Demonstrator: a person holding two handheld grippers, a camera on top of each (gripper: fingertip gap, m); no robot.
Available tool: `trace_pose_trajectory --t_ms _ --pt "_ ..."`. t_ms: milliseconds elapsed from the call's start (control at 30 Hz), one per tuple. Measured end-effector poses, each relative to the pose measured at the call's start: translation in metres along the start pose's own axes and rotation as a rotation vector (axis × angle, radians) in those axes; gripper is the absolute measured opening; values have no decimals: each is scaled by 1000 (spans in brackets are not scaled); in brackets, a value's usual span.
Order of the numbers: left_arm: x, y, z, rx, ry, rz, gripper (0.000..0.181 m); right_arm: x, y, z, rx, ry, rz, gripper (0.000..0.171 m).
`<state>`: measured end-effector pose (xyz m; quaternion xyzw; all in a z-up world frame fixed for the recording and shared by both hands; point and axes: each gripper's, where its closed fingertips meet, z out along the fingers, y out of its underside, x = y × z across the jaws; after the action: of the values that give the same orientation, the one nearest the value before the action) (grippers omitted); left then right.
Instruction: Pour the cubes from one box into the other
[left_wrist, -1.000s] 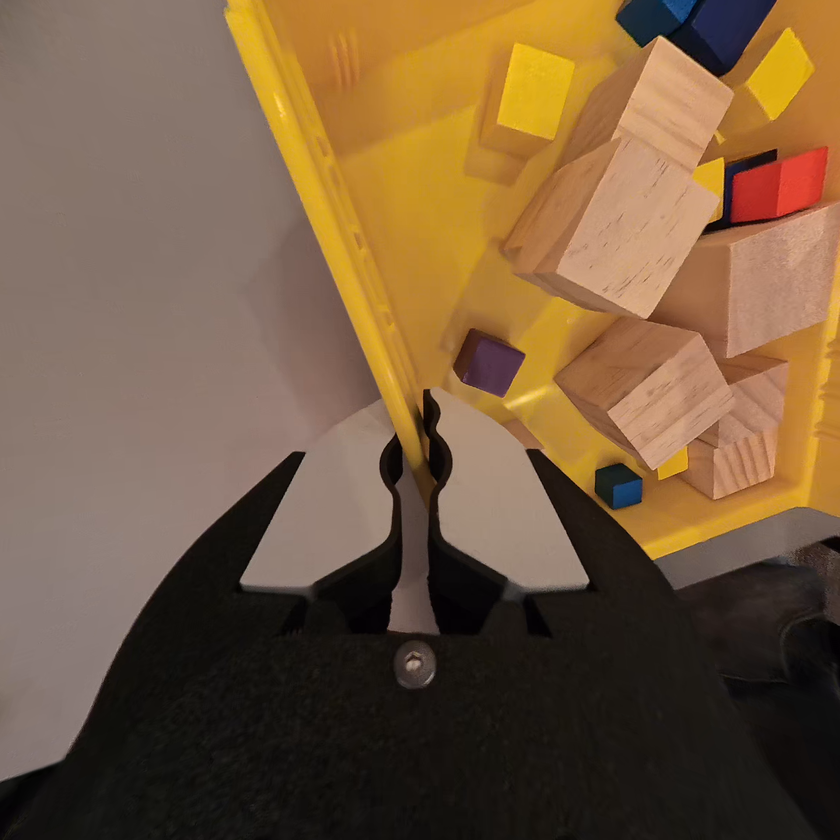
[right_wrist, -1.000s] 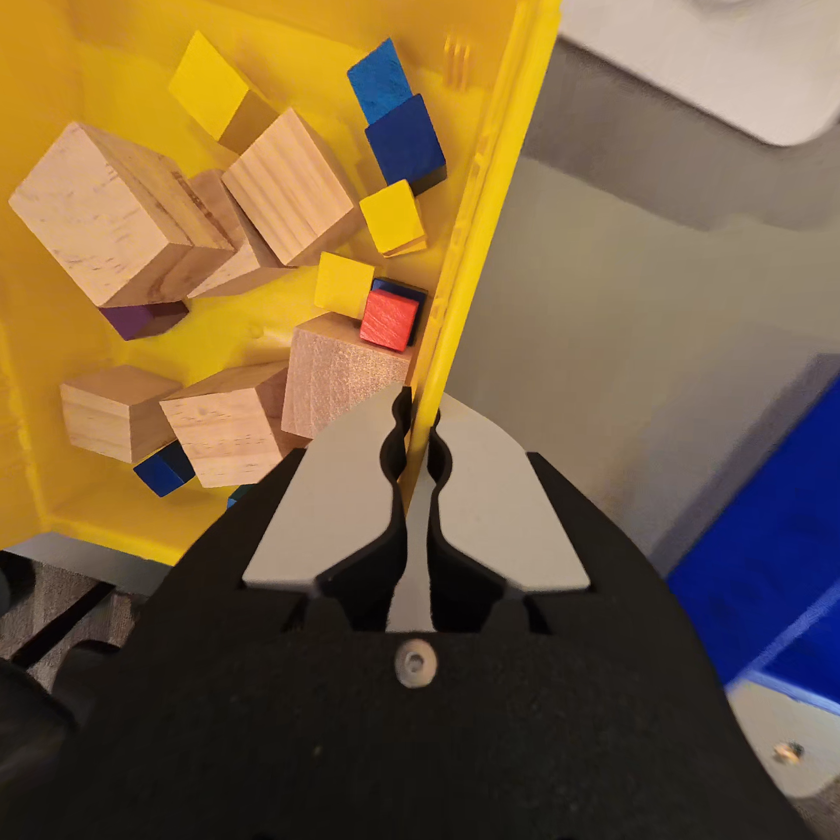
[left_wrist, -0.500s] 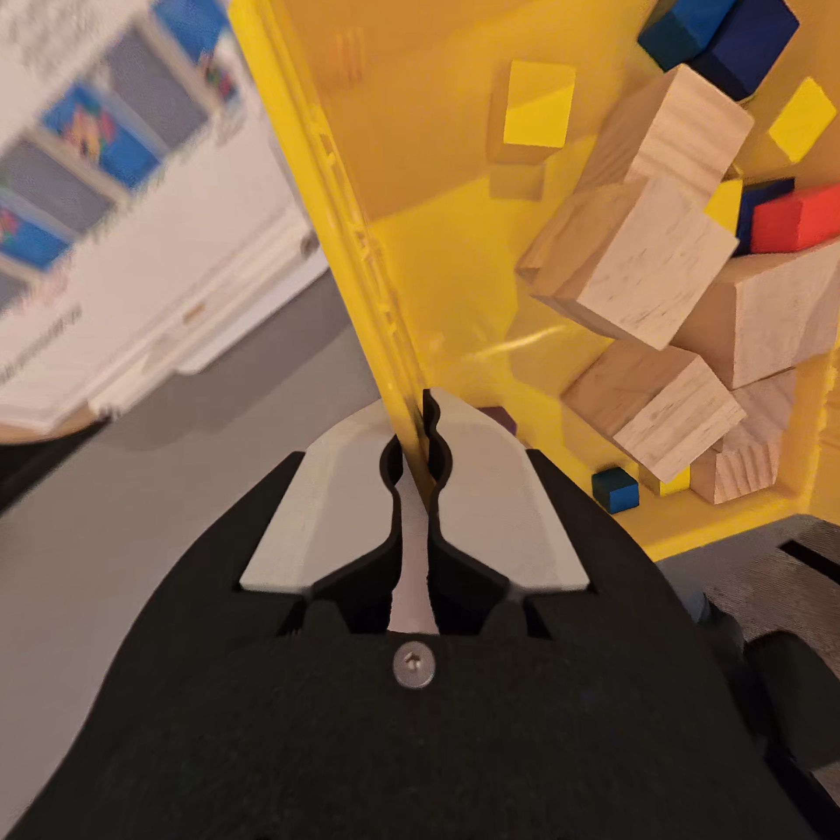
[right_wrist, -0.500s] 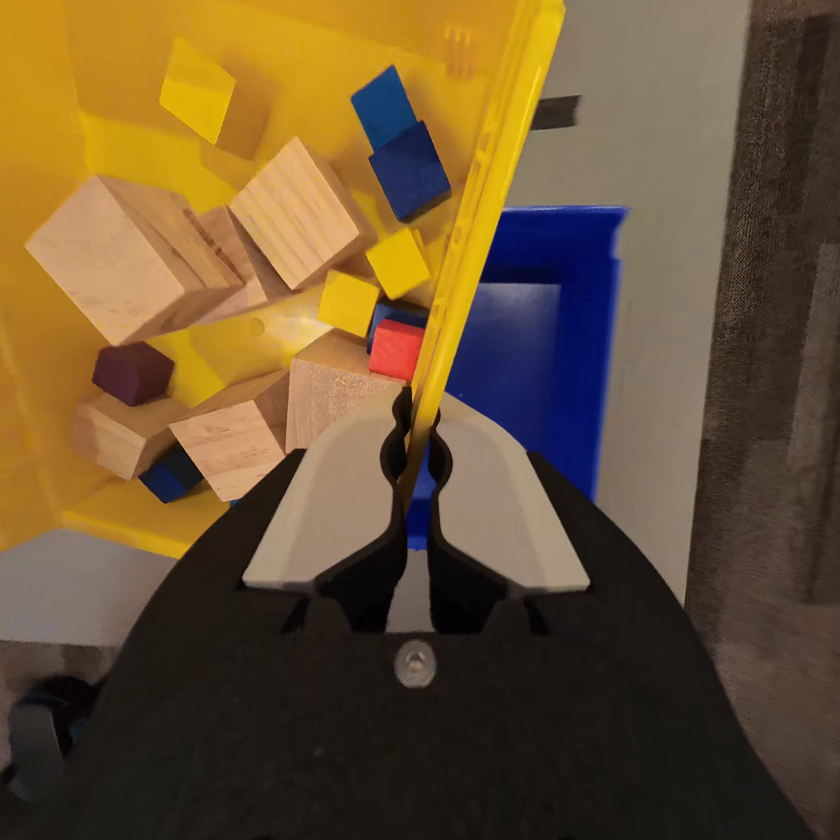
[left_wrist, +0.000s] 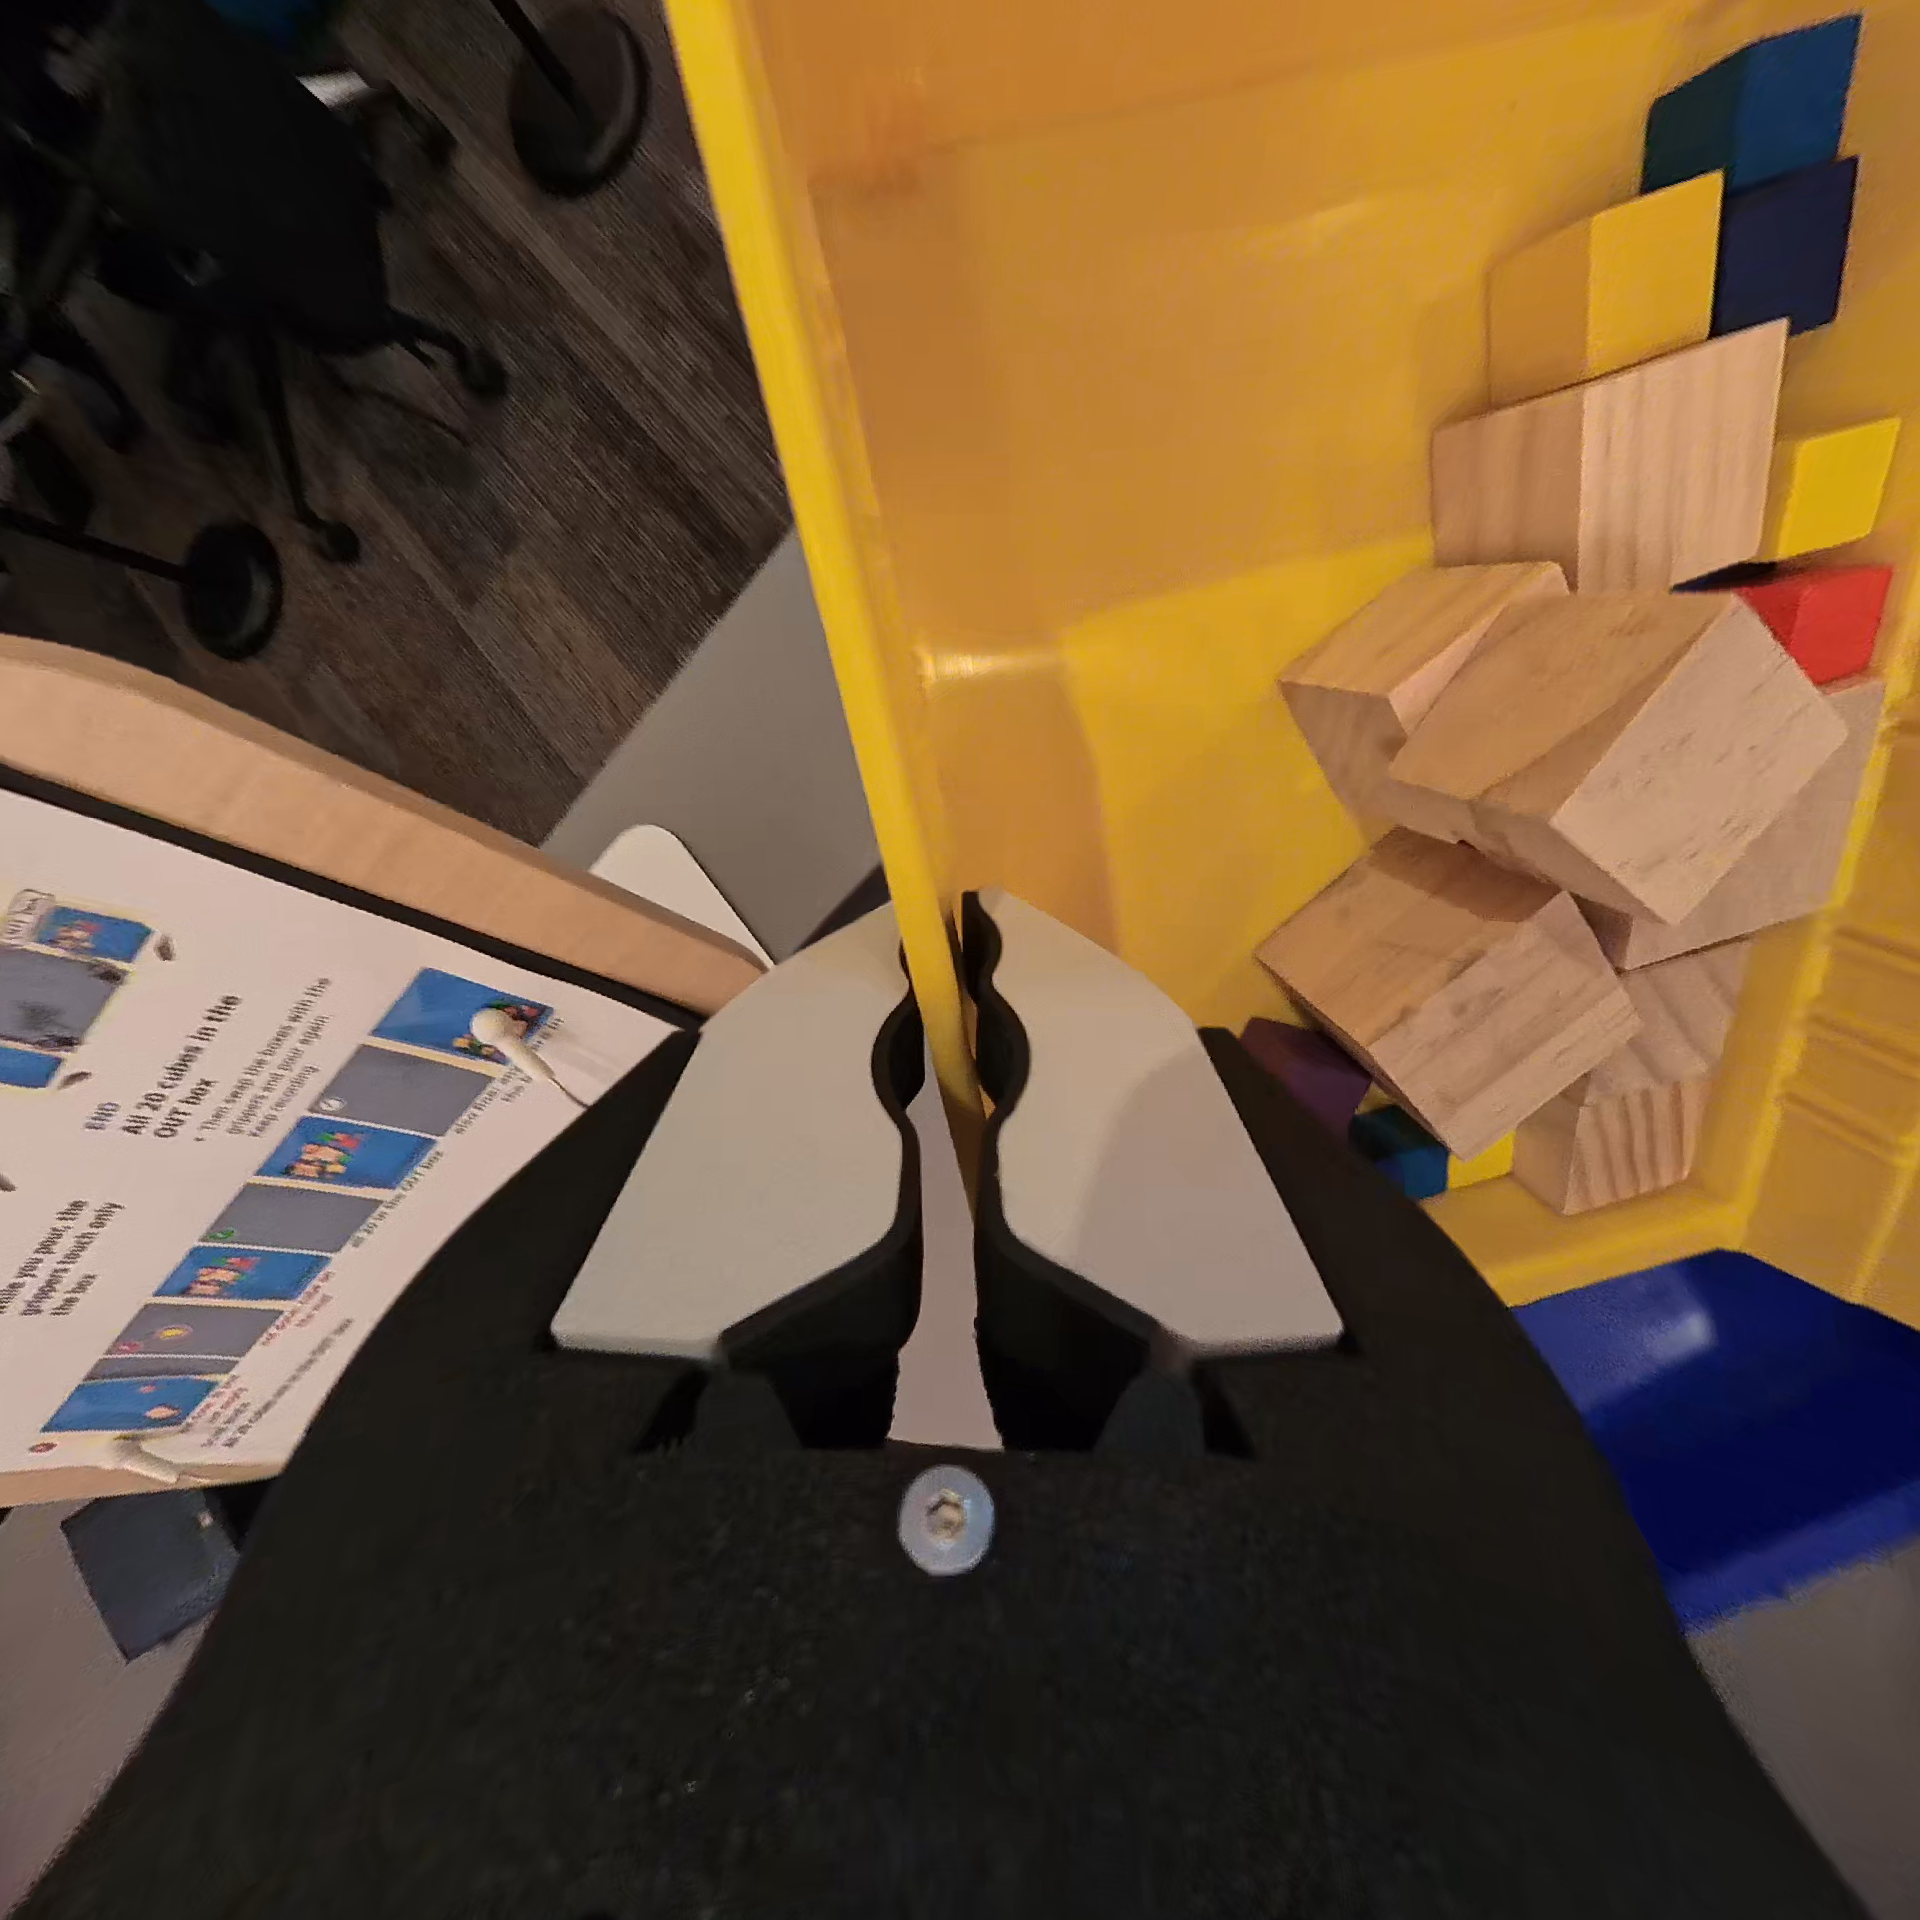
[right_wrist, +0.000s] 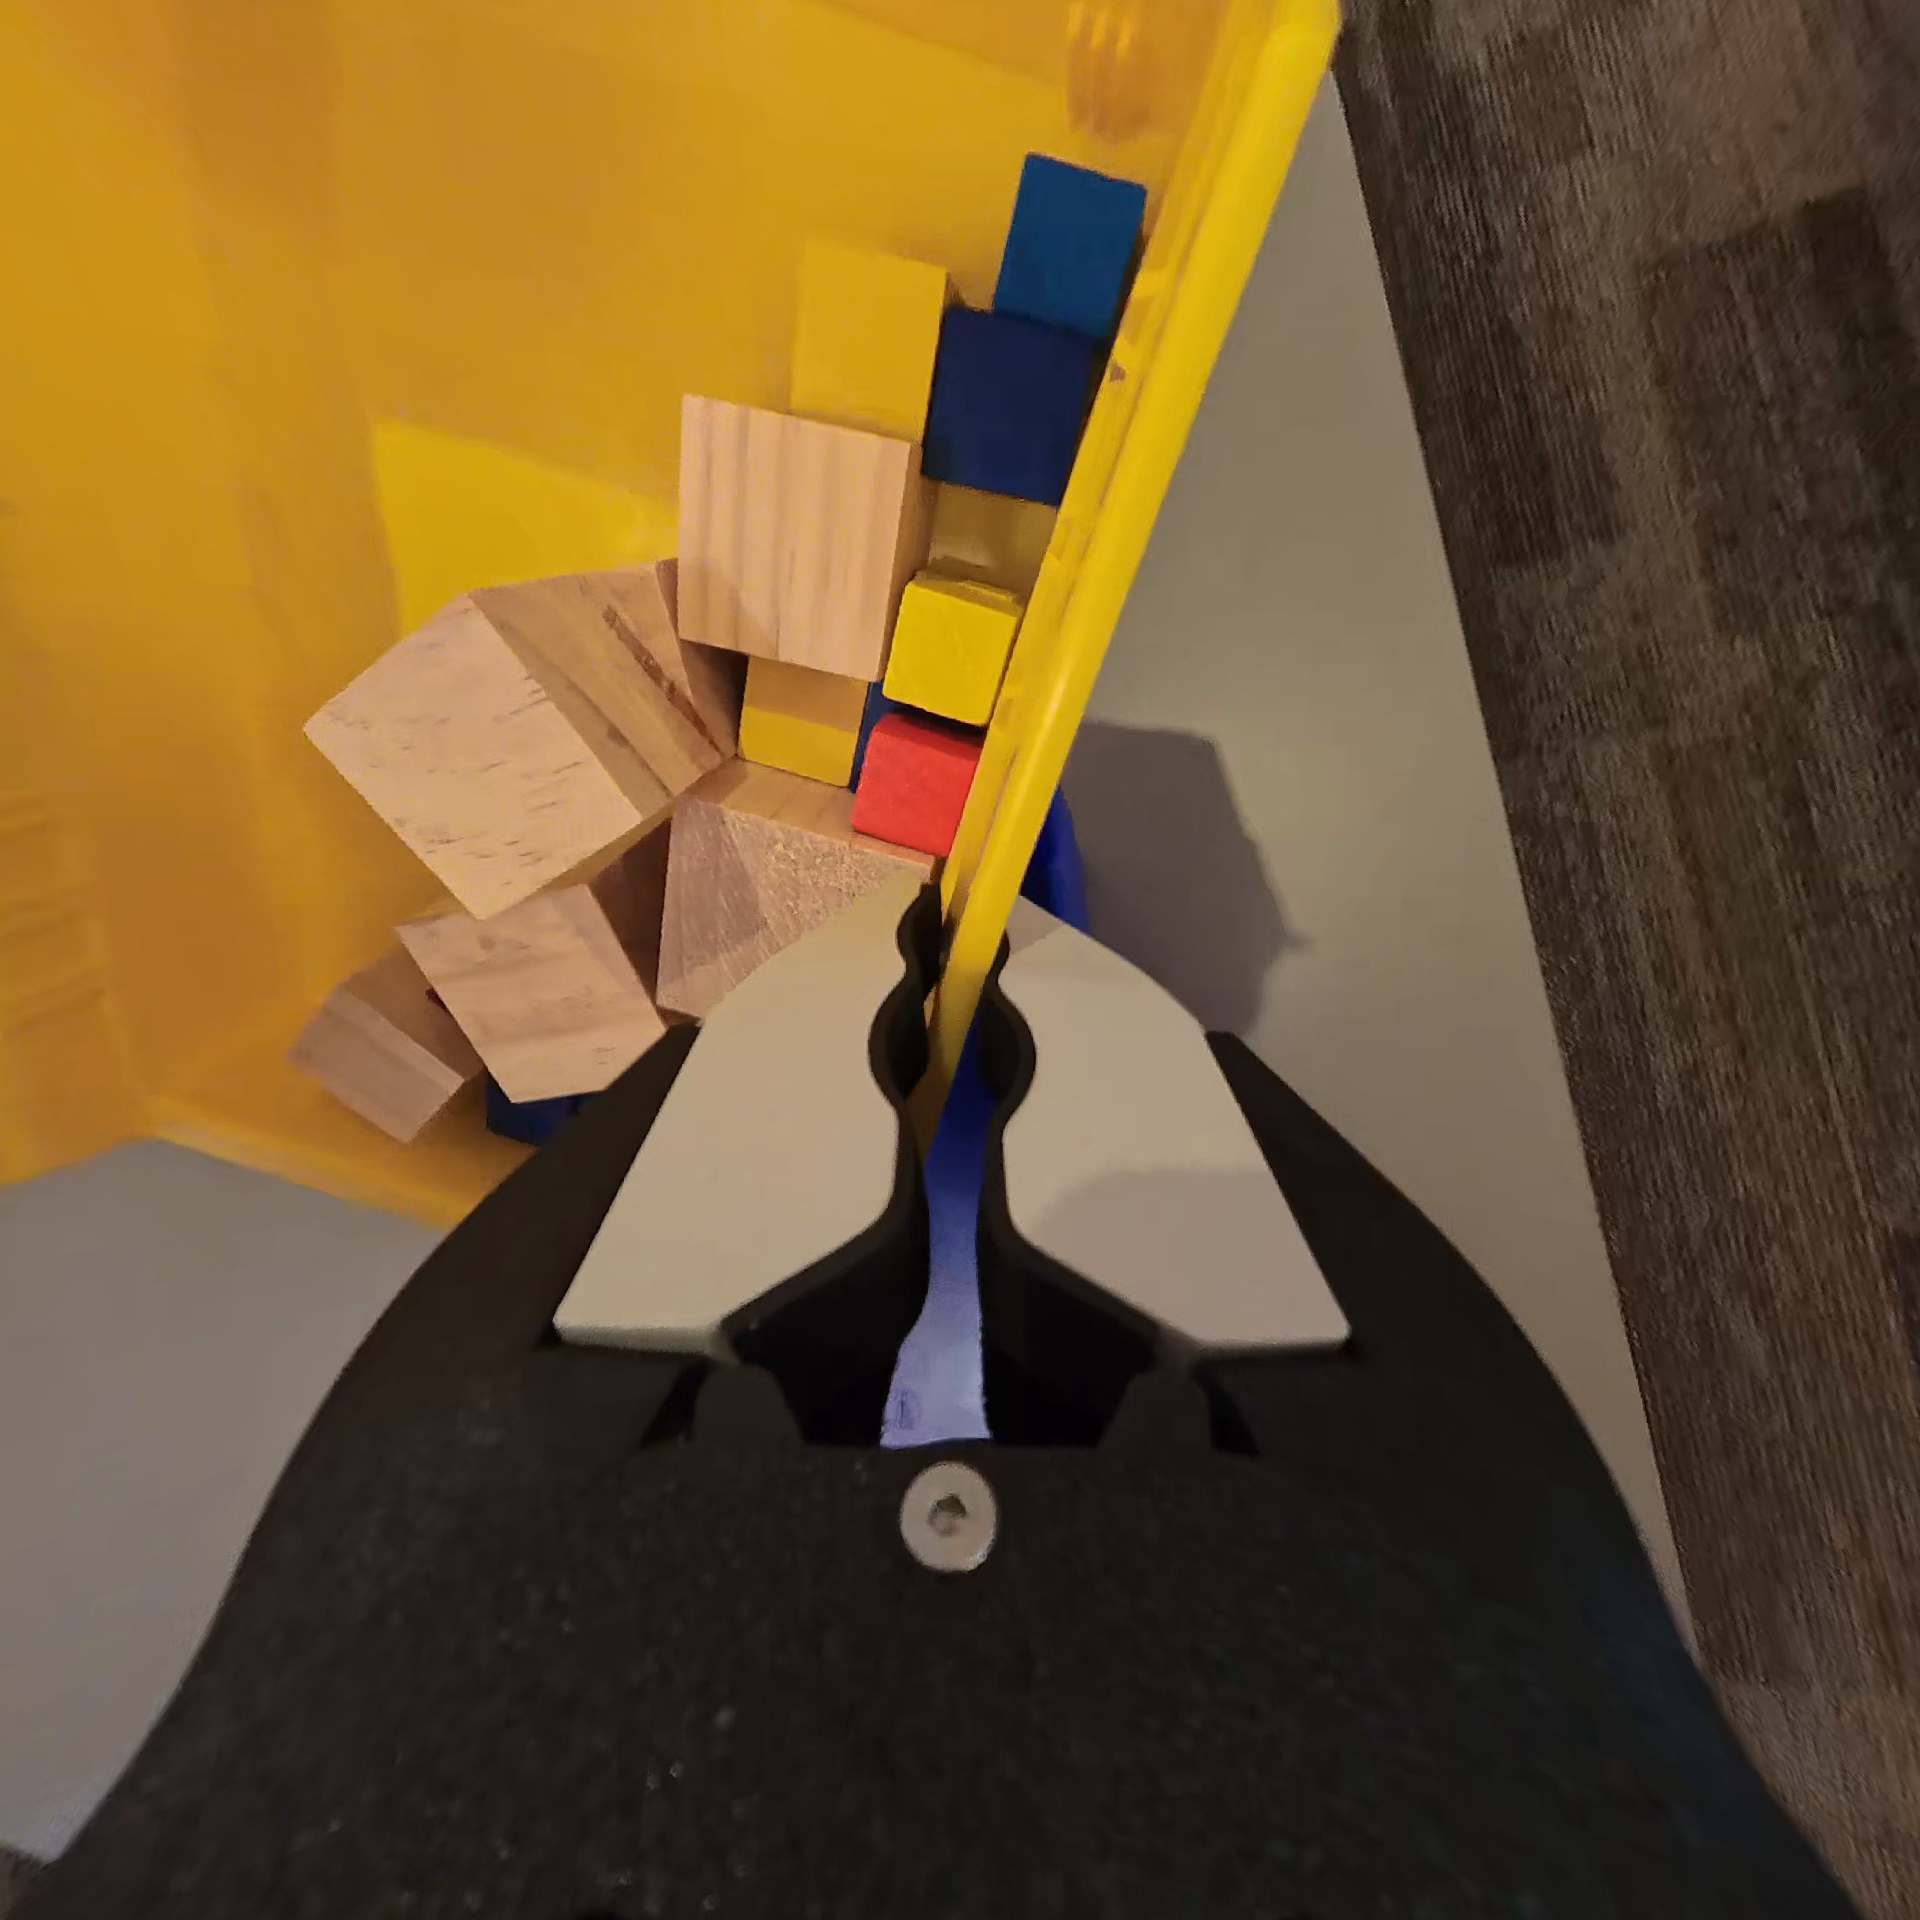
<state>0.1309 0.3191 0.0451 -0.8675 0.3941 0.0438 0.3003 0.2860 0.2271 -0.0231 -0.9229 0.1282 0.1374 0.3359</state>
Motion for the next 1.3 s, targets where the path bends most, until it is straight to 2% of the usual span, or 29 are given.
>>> trace_pose_trajectory --t_ms 100,267,400,600,933,1300 --pt "-11 -6 -5 101 -88 23 4 -7 -6 11 57 -58 4 5" --pt "-13 -24 -36 302 -257 85 3 -11 -22 10 245 -112 68 4" --pt "-2 -27 -46 440 -318 84 4 1 -37 1 434 -72 22 4" --pt "10 -18 -36 534 -340 57 4 13 -34 5 492 -80 -14 4" --pt "13 -6 -75 771 -528 86 3 -4 -35 -4 721 -116 -136 6" --pt "11 12 -86 951 -577 3 3 -14 -43 -25 864 -32 -307 7"
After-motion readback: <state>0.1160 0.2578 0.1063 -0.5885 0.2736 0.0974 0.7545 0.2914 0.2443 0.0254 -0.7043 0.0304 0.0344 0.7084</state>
